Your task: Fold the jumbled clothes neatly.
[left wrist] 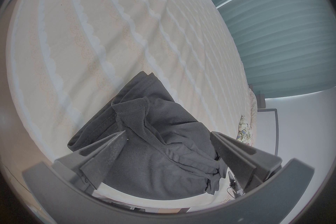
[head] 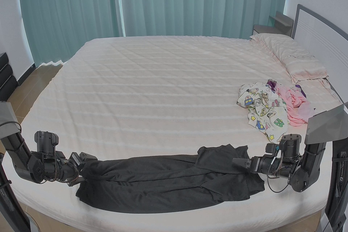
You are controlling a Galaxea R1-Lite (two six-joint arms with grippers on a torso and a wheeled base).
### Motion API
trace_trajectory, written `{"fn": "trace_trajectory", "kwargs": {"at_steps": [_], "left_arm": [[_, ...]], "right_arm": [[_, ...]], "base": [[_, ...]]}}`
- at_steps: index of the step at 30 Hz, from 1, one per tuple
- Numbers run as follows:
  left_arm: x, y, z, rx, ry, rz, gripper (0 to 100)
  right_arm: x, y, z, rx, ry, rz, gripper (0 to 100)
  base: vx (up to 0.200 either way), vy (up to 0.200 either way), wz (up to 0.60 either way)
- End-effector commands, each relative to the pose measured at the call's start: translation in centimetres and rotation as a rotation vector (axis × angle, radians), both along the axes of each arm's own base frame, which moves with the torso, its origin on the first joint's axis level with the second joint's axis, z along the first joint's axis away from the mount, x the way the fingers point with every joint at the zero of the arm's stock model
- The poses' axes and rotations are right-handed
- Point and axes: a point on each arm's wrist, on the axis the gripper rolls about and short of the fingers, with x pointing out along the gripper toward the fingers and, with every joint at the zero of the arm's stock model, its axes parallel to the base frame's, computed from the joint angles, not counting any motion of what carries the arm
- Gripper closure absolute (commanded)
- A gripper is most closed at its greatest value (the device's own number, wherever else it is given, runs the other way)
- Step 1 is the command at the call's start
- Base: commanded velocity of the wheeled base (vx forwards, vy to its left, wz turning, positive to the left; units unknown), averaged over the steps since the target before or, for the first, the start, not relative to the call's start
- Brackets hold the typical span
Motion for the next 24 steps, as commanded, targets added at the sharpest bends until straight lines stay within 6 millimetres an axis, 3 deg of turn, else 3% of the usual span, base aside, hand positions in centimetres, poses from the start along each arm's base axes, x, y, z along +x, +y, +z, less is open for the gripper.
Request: {"fn": "trace_trajectory", "kwargs": {"at_steps": [1, 11, 20, 24], "left_arm": [[0.0, 0.0, -0.1, 0.001, 0.001, -0.001, 0], [0.2, 0.2, 0.0, 0.063, -0.037, 0.036, 0], [0.4, -1.2, -2.5, 0.273, 0.054, 0.058, 0], [0.7, -1.1, -2.6, 0.274, 0.035, 0.067, 0]], "right_arm": [[0.8, 0.7, -0.6, 0.03, 0.012, -0.015, 0], [1.1, -0.2, -0.9, 0.042, 0.026, -0.052, 0], [1.3, -0.4, -1.2, 0.041, 0.032, -0.06, 0], [1.3, -0.4, -1.2, 0.041, 0.03, -0.06, 0]], "base": [[0.0, 0.0, 0.0], [0.0, 0.0, 0.0], [0.0, 0.0, 0.0], [0.0, 0.0, 0.0]]}}
